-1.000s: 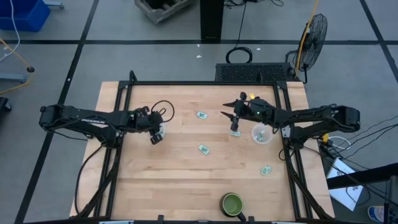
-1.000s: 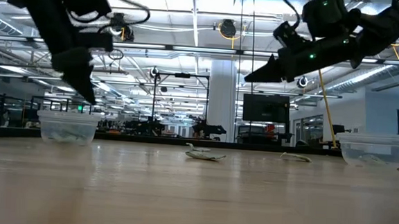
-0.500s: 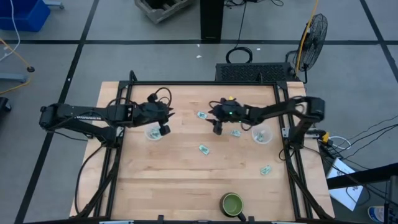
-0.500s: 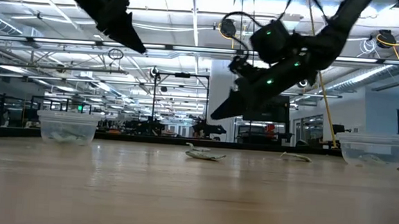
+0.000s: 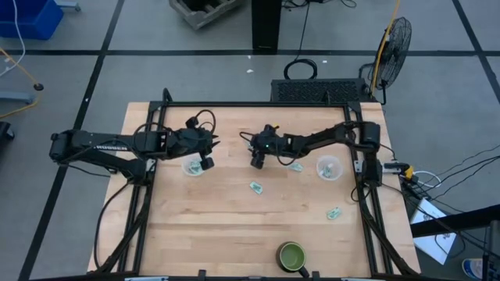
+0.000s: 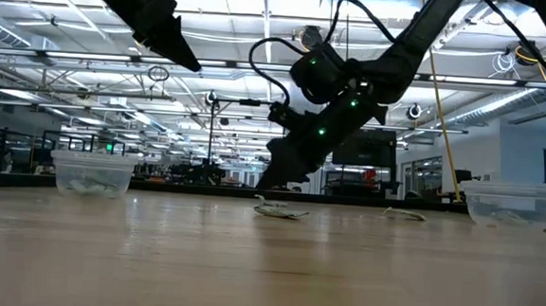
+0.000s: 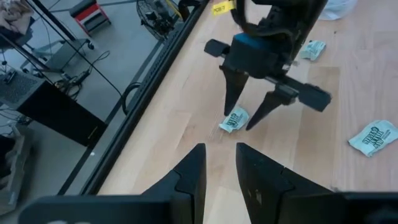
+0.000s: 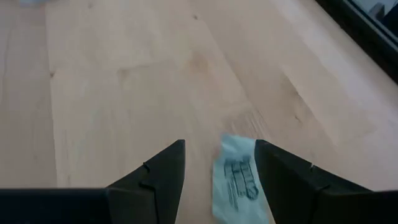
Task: Pick and place Stevia / Truvia into bins
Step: Put the stevia packet into the right transparent container
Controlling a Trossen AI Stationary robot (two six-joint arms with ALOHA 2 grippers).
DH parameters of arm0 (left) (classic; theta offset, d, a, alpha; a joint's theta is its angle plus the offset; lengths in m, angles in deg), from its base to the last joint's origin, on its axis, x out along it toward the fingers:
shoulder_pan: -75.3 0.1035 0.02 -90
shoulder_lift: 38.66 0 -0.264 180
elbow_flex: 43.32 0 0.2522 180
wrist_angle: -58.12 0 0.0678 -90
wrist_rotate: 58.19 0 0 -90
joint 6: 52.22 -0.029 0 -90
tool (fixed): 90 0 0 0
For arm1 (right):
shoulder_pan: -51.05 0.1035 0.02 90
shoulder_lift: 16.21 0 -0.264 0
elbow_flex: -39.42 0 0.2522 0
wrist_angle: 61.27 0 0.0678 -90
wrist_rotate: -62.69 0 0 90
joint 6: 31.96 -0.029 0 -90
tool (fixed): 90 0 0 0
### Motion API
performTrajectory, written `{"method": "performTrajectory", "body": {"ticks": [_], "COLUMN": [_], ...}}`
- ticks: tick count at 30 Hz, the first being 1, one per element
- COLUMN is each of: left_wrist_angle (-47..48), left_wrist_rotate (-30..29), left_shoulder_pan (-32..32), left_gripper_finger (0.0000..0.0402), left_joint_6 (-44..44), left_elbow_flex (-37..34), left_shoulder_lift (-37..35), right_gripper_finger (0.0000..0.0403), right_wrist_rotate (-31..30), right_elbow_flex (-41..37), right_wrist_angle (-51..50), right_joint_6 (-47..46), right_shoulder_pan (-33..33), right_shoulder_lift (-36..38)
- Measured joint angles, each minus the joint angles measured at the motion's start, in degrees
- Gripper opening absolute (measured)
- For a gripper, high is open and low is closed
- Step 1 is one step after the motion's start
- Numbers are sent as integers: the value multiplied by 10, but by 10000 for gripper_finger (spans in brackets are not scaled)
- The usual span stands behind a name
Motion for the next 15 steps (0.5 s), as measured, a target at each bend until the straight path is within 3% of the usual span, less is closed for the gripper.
{"method": "performTrajectory", "body": {"ticks": [15], "left_wrist_angle": [1], "left_wrist_rotate": [5], "left_shoulder_pan": [0], "left_gripper_finger": [95], "left_joint_6": [1], "left_elbow_flex": [0], "left_shoulder_lift": [0], "right_gripper_finger": [185], "right_wrist_rotate": [-4], "right_elbow_flex": [2], "right_wrist_angle": [-6], "right_joint_6": [-27], "right_shoulder_pan": [-25], "right_shoulder_lift": [-32]}}
